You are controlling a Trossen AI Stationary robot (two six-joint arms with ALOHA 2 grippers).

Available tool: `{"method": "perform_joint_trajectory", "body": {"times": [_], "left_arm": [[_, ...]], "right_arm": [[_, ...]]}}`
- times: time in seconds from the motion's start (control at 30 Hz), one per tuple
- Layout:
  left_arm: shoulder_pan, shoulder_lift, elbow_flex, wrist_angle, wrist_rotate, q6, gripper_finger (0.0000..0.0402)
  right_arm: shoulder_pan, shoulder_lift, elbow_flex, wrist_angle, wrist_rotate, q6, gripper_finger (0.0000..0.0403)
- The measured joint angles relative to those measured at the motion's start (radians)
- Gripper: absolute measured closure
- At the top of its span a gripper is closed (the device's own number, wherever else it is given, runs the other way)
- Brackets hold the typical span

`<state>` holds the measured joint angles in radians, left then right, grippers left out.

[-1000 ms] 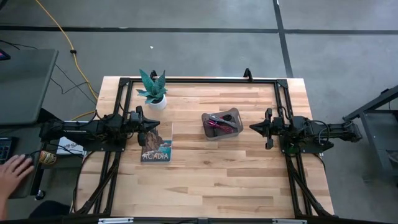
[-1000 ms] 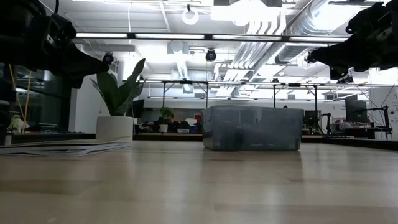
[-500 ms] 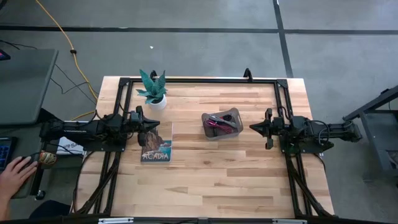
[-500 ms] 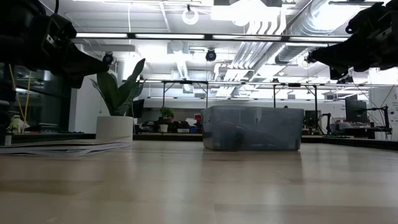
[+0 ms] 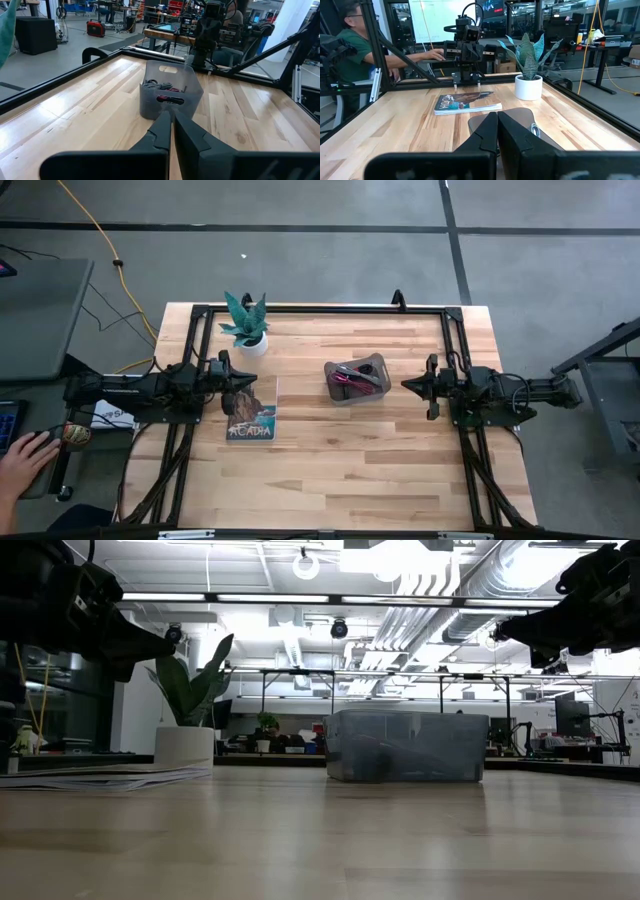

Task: Pick and place USB-C Cables
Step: Return to Home Position

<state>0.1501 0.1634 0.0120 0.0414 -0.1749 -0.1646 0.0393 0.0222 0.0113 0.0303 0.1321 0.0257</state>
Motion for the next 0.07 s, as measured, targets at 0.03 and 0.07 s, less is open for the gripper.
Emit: {"method": "perform_joint_trajectory", "body": {"times": [0.03, 0.07], "left_arm": [[0.0, 0.0, 0.0, 0.0, 0.0, 0.0, 0.0398], [0.0, 0.0, 0.0, 0.0, 0.0, 0.0, 0.0398]], "right_arm": [[0.0, 0.0, 0.0, 0.0, 0.0, 0.0, 0.0402], [0.0, 0.0, 0.0, 0.0, 0.0, 0.0, 0.0402]]}}
